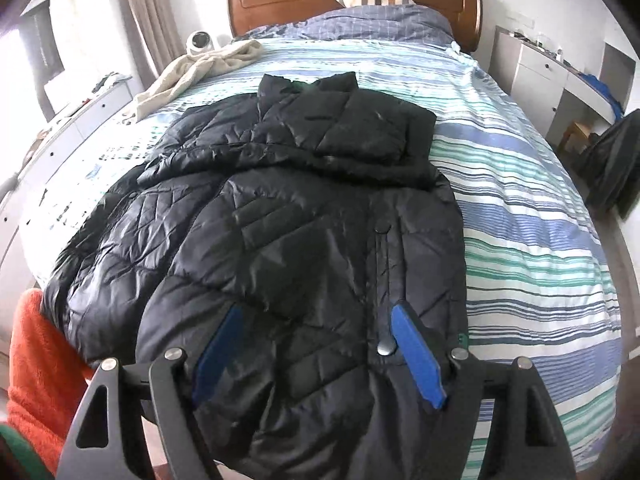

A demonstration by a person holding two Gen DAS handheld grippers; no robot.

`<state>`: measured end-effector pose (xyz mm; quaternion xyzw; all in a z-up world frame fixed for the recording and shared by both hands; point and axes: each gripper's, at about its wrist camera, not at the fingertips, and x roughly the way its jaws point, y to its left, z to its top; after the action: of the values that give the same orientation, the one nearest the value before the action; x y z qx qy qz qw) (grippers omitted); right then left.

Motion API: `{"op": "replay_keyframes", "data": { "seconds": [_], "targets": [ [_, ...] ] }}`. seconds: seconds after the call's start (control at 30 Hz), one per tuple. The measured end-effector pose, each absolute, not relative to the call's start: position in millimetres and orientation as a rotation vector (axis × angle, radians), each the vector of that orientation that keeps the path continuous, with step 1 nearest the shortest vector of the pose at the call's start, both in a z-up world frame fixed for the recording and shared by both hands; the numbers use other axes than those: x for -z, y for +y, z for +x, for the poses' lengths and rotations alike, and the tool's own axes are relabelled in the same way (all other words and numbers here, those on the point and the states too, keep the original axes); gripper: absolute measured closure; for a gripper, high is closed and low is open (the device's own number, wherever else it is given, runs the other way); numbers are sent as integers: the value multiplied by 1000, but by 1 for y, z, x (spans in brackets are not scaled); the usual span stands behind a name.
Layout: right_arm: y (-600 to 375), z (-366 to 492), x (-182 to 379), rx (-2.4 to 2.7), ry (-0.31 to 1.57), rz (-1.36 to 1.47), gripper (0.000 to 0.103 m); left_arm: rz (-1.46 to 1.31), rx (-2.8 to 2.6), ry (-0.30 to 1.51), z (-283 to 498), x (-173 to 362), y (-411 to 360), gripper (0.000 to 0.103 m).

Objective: Fold large clothes

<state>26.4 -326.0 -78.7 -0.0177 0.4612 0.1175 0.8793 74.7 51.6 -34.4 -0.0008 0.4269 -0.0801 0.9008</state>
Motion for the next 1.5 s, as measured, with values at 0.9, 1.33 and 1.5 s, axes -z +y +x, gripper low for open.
{"op": "replay_keyframes", "data": {
  "seconds": [0.9,1.33,1.5],
  "targets": [
    [-417,-17,135,-353,1192,324,75,-191,224,1209,38,152,63,47],
    [-432,-60,69,-443,1134,383,85,-278,288,1183,-10,92,88,84],
    [-430,-107,46,-507,1191,509,86,-229,306,1265,-63,71,103,83]
  ]
}}
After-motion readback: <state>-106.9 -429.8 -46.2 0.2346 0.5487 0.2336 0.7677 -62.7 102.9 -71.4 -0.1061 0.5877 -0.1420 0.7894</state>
